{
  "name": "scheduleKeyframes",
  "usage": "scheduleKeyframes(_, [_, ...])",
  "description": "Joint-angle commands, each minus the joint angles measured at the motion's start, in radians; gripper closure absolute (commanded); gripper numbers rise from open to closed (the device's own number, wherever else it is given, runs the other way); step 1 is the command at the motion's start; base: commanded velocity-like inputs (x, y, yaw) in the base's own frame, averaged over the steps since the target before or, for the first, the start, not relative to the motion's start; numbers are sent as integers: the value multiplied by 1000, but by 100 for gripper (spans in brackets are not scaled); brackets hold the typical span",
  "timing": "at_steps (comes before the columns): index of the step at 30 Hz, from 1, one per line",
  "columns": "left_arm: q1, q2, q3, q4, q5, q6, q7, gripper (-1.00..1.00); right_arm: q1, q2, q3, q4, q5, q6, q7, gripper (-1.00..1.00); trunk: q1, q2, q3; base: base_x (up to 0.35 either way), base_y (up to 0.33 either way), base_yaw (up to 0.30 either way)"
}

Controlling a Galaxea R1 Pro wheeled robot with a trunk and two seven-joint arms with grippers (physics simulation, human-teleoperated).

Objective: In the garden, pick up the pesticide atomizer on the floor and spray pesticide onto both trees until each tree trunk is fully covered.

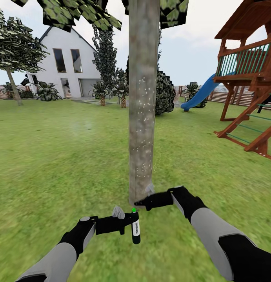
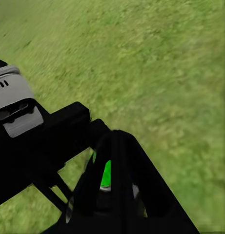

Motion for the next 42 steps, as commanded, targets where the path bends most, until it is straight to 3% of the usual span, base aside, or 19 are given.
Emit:
scheduleKeyframes(1, [-1, -1, 9, -1, -10, 0, -6, 100, 0, 0, -2, 4, 5, 7, 2, 100, 0, -1, -1, 0, 0, 0])
scheduleKeyframes(14, [-1, -1, 9, -2, -10, 0, -13, 100, 0, 1, -2, 10, 5, 3, -4, 100, 0, -1, -1, 0, 0, 0])
scheduleKeyframes(15, [-1, -1, 9, -2, -10, 0, -13, 100, -1, -4, -5, 6, 5, 3, -34, 100, 0, -1, -1, 0, 0, 0])
scheduleKeyframes(17, [-1, -1, 9, -2, -10, 0, -13, 100, -3, -41, -8, -26, 3, 5, -140, 100, 0, -1, -1, 0, 0, 0])
scheduleKeyframes(18, [-1, -1, 9, -2, -10, 0, -13, 100, -4, -90, -12, -66, 2, 7, -232, -100, 0, -1, -1, 0, 0, 0])
scheduleKeyframes(21, [-1, -1, 11, -1, -10, 0, -12, 100, -5, -179, -19, -94, 1, 8, -303, -100, 0, -1, -1, 0, 0, 0])
scheduleKeyframes(22, [-1, 0, 14, -1, -10, 0, -12, 100, -5, -216, -54, -98, 1, 7, -354, -100, 0, -1, -1, 0, 0, 0])
scheduleKeyframes(24, [-1, 3, 18, -1, -11, 0, -10, 100, -4, -244, -112, -99, 2, 3, -458, -100, 0, -1, -1, 0, 0, 0])
scheduleKeyframes(26, [-1, 9, 21, 0, -13, -1, -4, 100, 15, -271, -147, -68, 5, -46, -639, -100, 0, -1, -1, 0, 0, 0])
scheduleKeyframes(28, [-1, 35, 25, 3, -14, -4, 0, 100, 38, -283, -155, 27, 6, -110, -750, -100, 0, -1, -1, 0, 0, 0])
scheduleKeyframes(30, [-1, 100, 49, 26, -14, -10, 3, 100, 53, -289, -160, 263, 6, -222, -852, -100, 0, -1, -1, 0, 0, 0])
scheduleKeyframes(31, [-1, 178, 115, 133, -14, -78, 147, 100, 126, -292, -160, 404, 6, -341, -913, -100, 0, -1, -1, 0, 0, 0])
scheduleKeyframes(32, [-1, 184, 120, 154, -14, -87, 222, 100, 142, -292, -160, 412, 6, -348, -917, -100, 0, -1, -1, 0, 0, 0])
scheduleKeyframes(34, [-1, 194, 130, 231, -14, -102, 485, 100, 255, -287, -160, 424, 7, -360, -923, -100, 0, -1, -1, 0, 0, 0])
scheduleKeyframes(37, [-1, 196, 132, 245, -10, -128, 584, 100, 361, -282, -159, 426, 7, -363, -923, -100, 0, -1, -1, 0, 0, 0])
scheduleKeyframes(42, [-1, 197, 133, 253, 67, -171, 620, 100, 542, -279, -160, 426, 6, -364, -924, -100, 0, -1, -1, -20, 0, 0])
